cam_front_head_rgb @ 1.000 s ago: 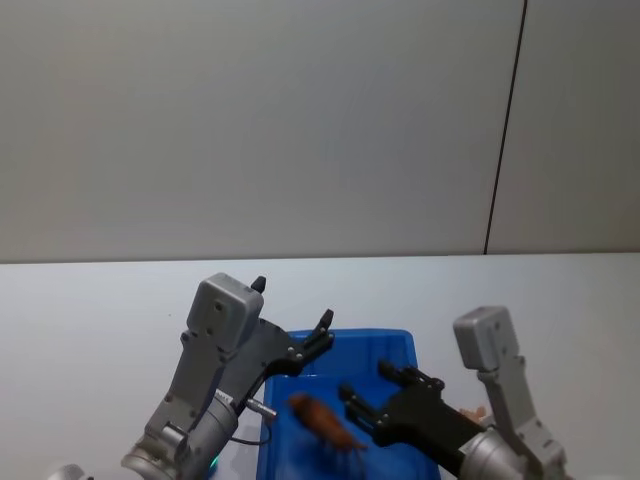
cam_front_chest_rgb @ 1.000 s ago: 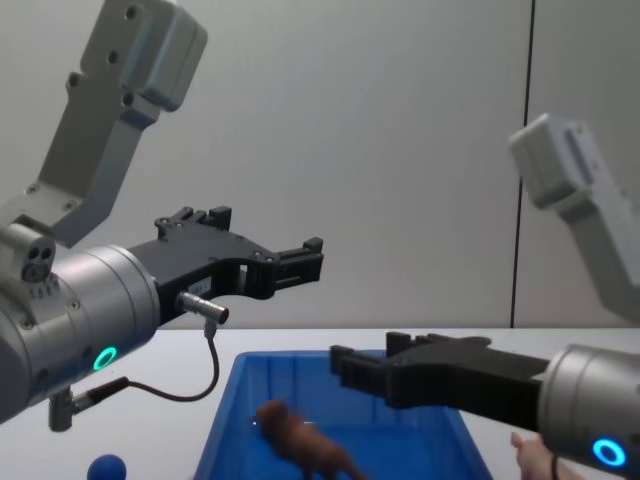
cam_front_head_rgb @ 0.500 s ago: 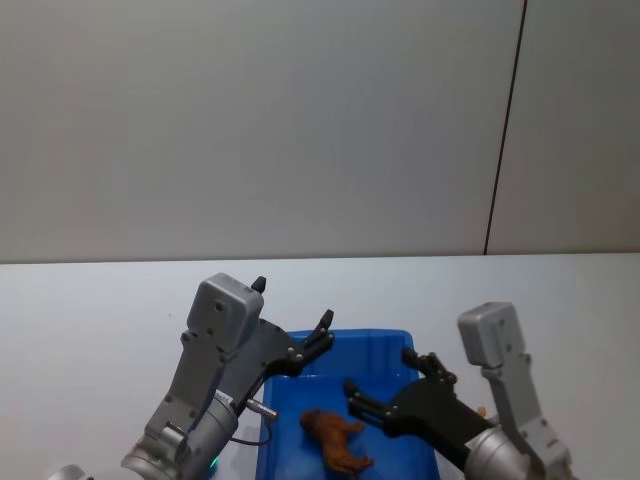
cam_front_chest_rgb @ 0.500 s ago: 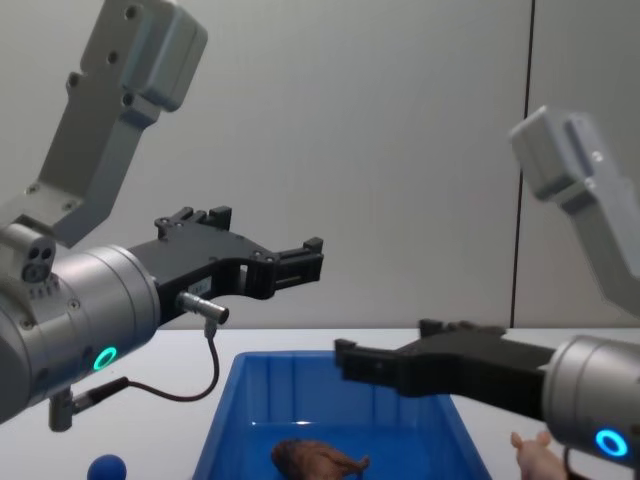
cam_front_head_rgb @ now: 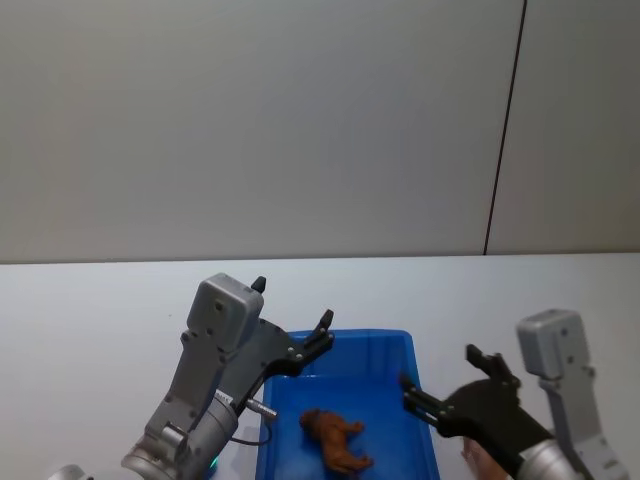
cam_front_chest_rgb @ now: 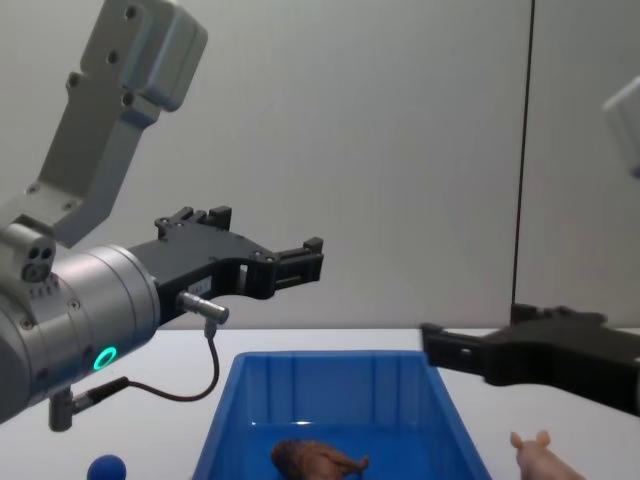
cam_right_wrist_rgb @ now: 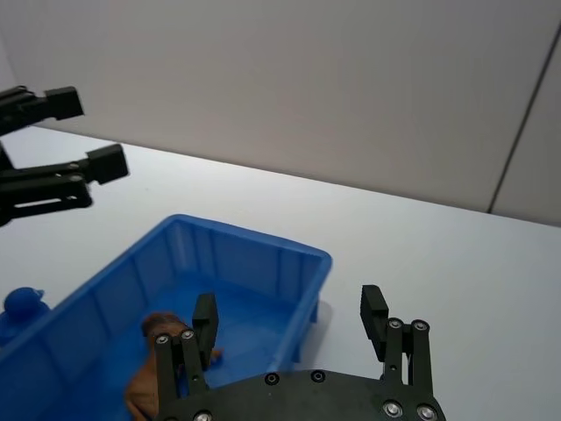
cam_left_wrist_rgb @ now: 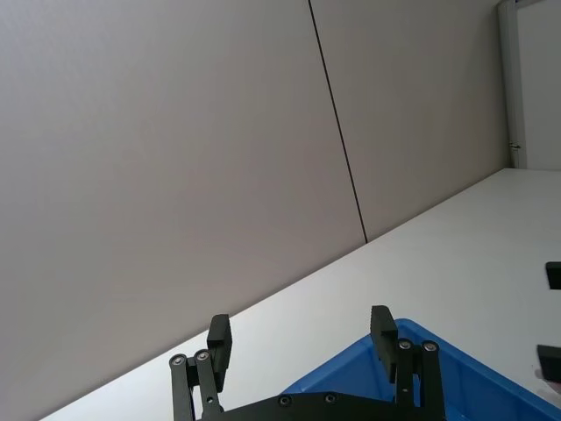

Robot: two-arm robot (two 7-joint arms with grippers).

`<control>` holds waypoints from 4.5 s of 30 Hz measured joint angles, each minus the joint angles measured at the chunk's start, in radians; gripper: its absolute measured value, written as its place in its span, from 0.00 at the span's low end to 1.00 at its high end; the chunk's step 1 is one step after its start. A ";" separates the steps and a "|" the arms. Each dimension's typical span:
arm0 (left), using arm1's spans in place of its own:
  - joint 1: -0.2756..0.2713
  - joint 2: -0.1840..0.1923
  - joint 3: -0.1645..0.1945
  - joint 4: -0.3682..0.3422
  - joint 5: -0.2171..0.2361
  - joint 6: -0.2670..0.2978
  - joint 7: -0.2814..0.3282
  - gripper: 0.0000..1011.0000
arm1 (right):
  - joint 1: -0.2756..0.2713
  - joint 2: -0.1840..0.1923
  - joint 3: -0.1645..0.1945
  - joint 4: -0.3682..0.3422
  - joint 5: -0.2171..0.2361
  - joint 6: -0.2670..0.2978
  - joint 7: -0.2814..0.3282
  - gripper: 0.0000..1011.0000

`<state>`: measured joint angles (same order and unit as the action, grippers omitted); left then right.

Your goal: Pick up the two dolls from the table and place them into the box.

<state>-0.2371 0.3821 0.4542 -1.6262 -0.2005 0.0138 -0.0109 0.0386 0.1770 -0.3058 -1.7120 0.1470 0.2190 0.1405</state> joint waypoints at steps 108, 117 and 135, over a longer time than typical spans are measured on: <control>0.000 0.000 0.000 0.000 0.000 0.000 0.000 0.99 | 0.059 -0.050 0.013 0.115 0.060 -0.038 0.148 0.39; 0.000 0.000 0.000 0.000 0.000 0.000 0.000 0.99 | 0.096 -0.075 -0.002 0.172 0.040 -0.028 0.171 0.66; 0.000 0.000 0.000 0.000 0.000 0.000 0.000 0.99 | 0.062 -0.057 -0.003 0.133 -0.021 -0.101 0.066 0.99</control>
<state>-0.2371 0.3821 0.4542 -1.6262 -0.2004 0.0139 -0.0109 0.1008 0.1201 -0.3086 -1.5790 0.1260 0.1179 0.2066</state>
